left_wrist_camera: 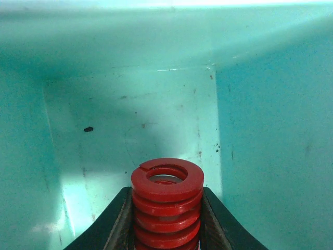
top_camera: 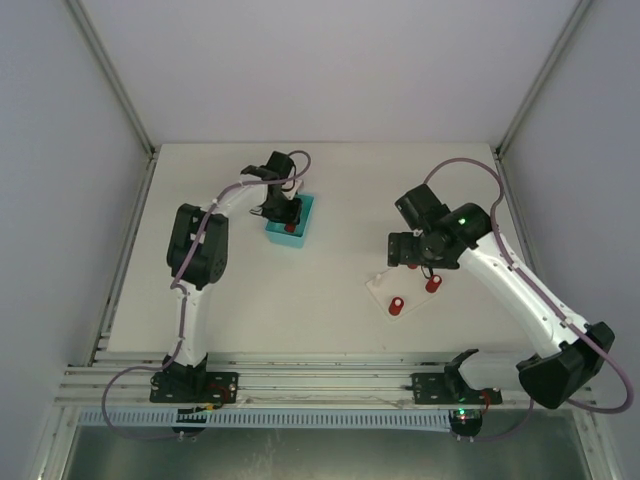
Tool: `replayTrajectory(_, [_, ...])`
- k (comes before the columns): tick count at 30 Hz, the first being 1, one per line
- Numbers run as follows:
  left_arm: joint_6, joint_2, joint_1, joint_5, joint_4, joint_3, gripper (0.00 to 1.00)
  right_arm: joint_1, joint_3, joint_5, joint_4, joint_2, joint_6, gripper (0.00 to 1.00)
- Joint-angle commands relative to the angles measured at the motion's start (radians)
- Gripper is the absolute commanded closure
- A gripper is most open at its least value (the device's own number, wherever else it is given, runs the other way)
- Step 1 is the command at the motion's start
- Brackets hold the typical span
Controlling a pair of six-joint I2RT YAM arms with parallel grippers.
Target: Install the large spring
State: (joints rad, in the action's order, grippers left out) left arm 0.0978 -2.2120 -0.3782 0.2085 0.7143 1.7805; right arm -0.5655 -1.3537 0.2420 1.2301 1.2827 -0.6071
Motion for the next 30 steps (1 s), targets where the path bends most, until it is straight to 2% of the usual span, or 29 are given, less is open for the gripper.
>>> replayTrajectory(1, [-0.007, 0.058, 0.001, -0.004, 0.014, 0.047, 0.91, 0.011, -0.001, 0.013, 0.013, -0.018, 0.005, 0.01])
replayTrajectory(7, [-0.007, 0.133, 0.002, 0.006, -0.007, 0.053, 0.92, 0.042, -0.035, -0.027, -0.005, -0.004, 0.024, 0.01])
replayTrajectory(11, [-0.015, 0.202, 0.001, 0.031, -0.077, 0.015, 0.93, 0.076, -0.095, -0.092, -0.021, 0.022, 0.047, 0.00])
replayTrajectory(19, [-0.073, 0.398, -0.030, 0.116, -0.390, -0.210, 0.93, 0.168, -0.257, -0.297, -0.021, 0.101, 0.095, 0.01])
replayTrajectory(23, [-0.125, 0.486, -0.066, 0.204, -0.577, -0.335, 0.93, 0.205, -0.350, -0.427, -0.005, 0.161, 0.114, 0.06])
replayTrajectory(30, [-0.356, 0.595, -0.175, 0.325, -0.783, -0.516, 0.93, 0.216, -0.485, -0.669, -0.009, 0.266, 0.103, 0.21])
